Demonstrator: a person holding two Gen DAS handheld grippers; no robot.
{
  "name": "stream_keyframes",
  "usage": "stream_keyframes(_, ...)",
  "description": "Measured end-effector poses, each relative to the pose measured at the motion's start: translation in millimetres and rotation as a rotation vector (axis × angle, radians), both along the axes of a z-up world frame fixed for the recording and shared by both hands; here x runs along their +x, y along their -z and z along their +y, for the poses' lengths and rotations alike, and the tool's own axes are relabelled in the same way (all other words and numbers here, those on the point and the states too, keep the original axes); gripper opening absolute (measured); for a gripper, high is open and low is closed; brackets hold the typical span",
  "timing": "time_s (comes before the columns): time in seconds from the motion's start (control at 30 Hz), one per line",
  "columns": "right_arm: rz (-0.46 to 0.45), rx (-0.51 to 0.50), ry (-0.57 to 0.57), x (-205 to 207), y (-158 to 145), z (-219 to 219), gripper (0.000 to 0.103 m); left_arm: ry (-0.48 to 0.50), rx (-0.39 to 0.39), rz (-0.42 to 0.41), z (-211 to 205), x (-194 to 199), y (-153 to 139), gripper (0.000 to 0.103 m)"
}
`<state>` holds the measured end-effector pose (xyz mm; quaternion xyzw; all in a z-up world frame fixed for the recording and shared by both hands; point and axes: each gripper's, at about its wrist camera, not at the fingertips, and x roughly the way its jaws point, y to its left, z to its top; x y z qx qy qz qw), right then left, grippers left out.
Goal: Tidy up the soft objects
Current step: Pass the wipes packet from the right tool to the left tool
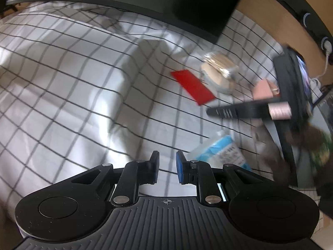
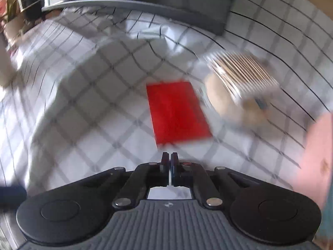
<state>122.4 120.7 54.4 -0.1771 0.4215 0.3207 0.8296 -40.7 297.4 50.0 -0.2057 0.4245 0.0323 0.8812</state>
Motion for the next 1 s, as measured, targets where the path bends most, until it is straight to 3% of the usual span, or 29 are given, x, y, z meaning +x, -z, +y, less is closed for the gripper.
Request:
stream_keyframes(0.17, -0.027, -0.028, -0.011, -29, 3, -46, 0.004, 0.053, -0.019, -0.003, -21, 9, 2, 0.019)
stream_keyframes(0.2, -0.023, -0.022, -0.017, -31, 2, -52, 0.011, 0.062, -0.027, -0.002, -25, 11, 2, 0.019)
stream_keyframes(0.27, -0.023, -0.005, -0.022, -29, -2, -56, 0.042, 0.070, -0.049, -0.008, -30, 12, 2, 0.019)
stream_keyframes(0.3, -0.033, 0.014, -0.023, -26, -4, -55, 0.066, 0.068, -0.057, -0.009, -32, 11, 3, 0.019)
stream_keyframes(0.33, -0.051, 0.038, -0.022, -24, -7, -52, 0.071, 0.063, -0.067, -0.007, -32, 10, 4, 0.019)
stream_keyframes(0.6, -0.098, 0.056, -0.099, 27, -2, 18, 0.071, 0.000, -0.088, 0.018, -15, -19, 6, 0.019)
stream_keyframes(0.67, -0.111, 0.051, -0.096, 45, 2, 34, 0.077, -0.021, -0.091, 0.014, -7, -32, 4, 0.019)
stream_keyframes(0.73, -0.051, 0.094, -0.087, 63, 4, 43, 0.078, -0.048, -0.098, 0.014, 2, -44, 3, 0.019)
stream_keyframes(0.77, -0.037, 0.106, -0.071, 69, 4, 45, 0.077, -0.064, -0.110, 0.015, 7, -50, 3, 0.019)
stream_keyframes(0.83, -0.039, 0.098, -0.073, 67, 1, 44, 0.060, -0.087, -0.136, 0.015, 13, -60, 3, 0.019)
stream_keyframes(0.97, -0.037, 0.077, -0.115, 35, -4, 24, 0.037, -0.104, -0.216, -0.004, 12, -68, 4, 0.019)
stream_keyframes(1.0, -0.017, 0.071, -0.127, 23, -3, 14, 0.006, -0.098, -0.225, -0.009, 9, -67, 3, 0.019)
